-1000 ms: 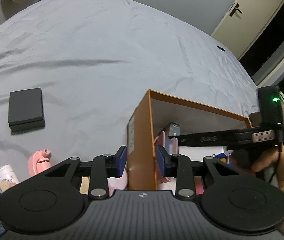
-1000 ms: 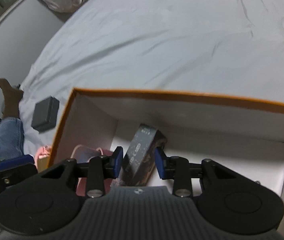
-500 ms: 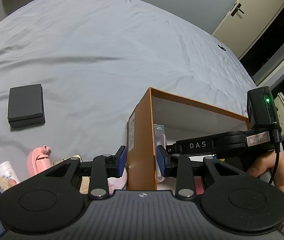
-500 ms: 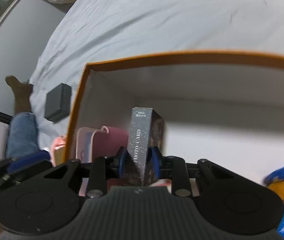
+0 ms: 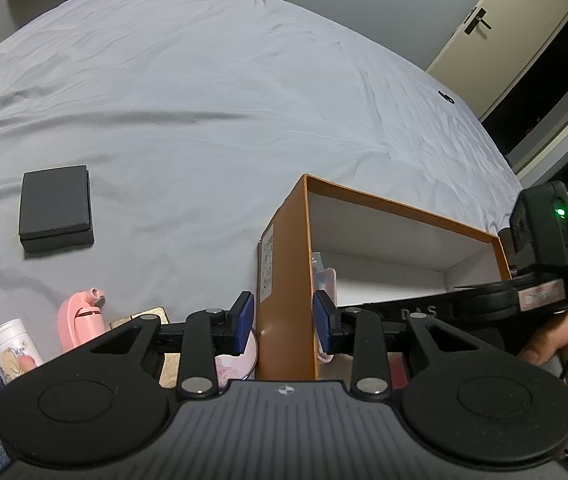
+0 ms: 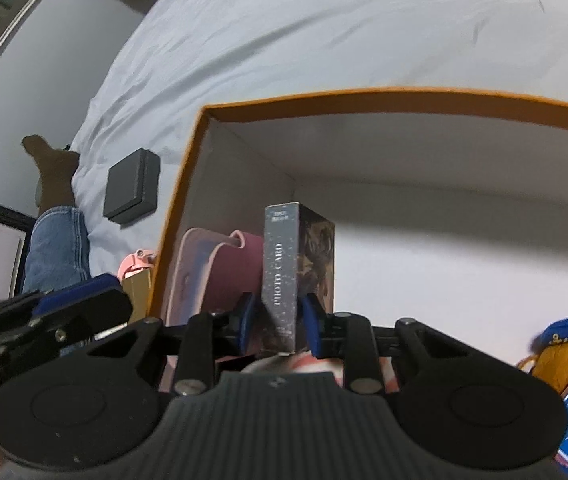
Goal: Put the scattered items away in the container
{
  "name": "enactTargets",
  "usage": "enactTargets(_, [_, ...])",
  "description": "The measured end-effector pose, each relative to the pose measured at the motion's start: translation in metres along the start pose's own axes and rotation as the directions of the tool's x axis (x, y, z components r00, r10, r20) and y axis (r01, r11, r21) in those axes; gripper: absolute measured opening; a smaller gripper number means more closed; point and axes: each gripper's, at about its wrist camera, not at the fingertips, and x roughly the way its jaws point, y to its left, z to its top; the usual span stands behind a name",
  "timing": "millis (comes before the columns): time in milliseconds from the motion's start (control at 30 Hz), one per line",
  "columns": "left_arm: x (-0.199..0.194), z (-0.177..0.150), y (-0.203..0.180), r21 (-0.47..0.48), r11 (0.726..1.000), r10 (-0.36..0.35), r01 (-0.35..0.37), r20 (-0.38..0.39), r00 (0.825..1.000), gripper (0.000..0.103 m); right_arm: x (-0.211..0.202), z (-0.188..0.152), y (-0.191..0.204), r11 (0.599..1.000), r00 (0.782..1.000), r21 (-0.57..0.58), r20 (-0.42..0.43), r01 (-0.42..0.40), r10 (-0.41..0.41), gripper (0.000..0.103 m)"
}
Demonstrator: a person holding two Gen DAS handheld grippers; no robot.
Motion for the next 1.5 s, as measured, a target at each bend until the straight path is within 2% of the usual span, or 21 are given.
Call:
enactTargets(133, [0.002, -0.001, -0.002, -0.001, 1.000, 0.001, -0.001, -0.004, 1.000, 0.037, -0.002, -0.002, -0.002, 1.000, 1.000, 0.004, 0.002, -0.013, 0.013, 0.026])
enactTargets(233, [0.002, -0.002, -0.002, 0.004, 1.000, -0.004, 0.004, -0.005, 1.000, 0.037, 0.002, -0.004, -0.012, 0.991, 0.998, 0.115, -0.003, -0.070, 0.071, 0.024])
enactTargets(300, [0.002, -0.002, -0.002, 0.001, 1.000, -0.005, 0.005, -0.006, 1.000, 0.037, 0.005, -0.007, -0.021, 0.969, 0.992, 0.217, -0.015, -0.120, 0.126, 0.025])
enactTargets(400, [0.002, -0.003, -0.001, -0.003, 1.000, -0.005, 0.005, -0.005, 1.000, 0.037, 0.003, -0.011, -0.022, 0.962, 0.991, 0.241, 0.002, -0.129, 0.133, 0.025])
enactTargets(433, [0.001, -0.003, 0.000, 0.024, 0.999, -0.041, 0.042, -0.021, 0.999, 0.037, 0.002, -0.012, -0.021, 0.964, 0.992, 0.235, 0.004, -0.126, 0.128, 0.025])
enactTargets(600, [-0.002, -0.007, 0.000, 0.031, 0.999, -0.033, 0.034, -0.019, 0.999, 0.037, 0.002, -0.015, -0.002, 0.987, 0.998, 0.149, 0.003, -0.059, 0.059, 0.027])
enactTargets(667, [-0.003, -0.008, 0.000, 0.034, 0.999, -0.027, 0.027, -0.019, 0.999, 0.037, -0.004, -0.016, -0.007, 0.990, 0.999, 0.134, 0.007, -0.050, 0.050, 0.032])
enactTargets(833, [-0.008, -0.010, 0.001, 0.039, 0.999, -0.020, 0.021, -0.012, 1.000, 0.037, -0.017, -0.021, 0.008, 0.999, 0.998, 0.032, 0.057, 0.037, -0.039, 0.035])
enactTargets(967, [-0.013, -0.011, 0.003, 0.037, 0.999, -0.012, 0.012, -0.005, 1.000, 0.037, -0.028, -0.028, 0.019, 0.992, 0.987, -0.058, 0.117, 0.114, -0.106, 0.038])
enactTargets(1100, [-0.017, -0.013, 0.006, 0.034, 0.999, 0.004, -0.004, -0.001, 1.000, 0.037, -0.039, -0.036, 0.032, 0.977, 0.974, -0.133, 0.176, 0.165, -0.140, 0.039])
enactTargets(1200, [-0.021, -0.014, 0.010, 0.030, 0.999, 0.011, -0.011, 0.004, 1.000, 0.037, -0.048, -0.042, 0.043, 0.960, 0.958, -0.183, 0.232, 0.214, -0.169, 0.040])
enactTargets(1400, [-0.031, -0.016, 0.019, 0.019, 0.999, 0.029, -0.029, 0.017, 0.999, 0.037, -0.057, -0.050, 0.068, 0.927, 0.936, -0.280, 0.316, 0.249, -0.155, 0.043])
enactTargets(1500, [-0.035, -0.017, 0.025, 0.014, 0.999, 0.042, -0.043, 0.014, 0.999, 0.037, -0.056, -0.053, 0.083, 0.912, 0.936, -0.340, 0.336, 0.229, -0.110, 0.049])
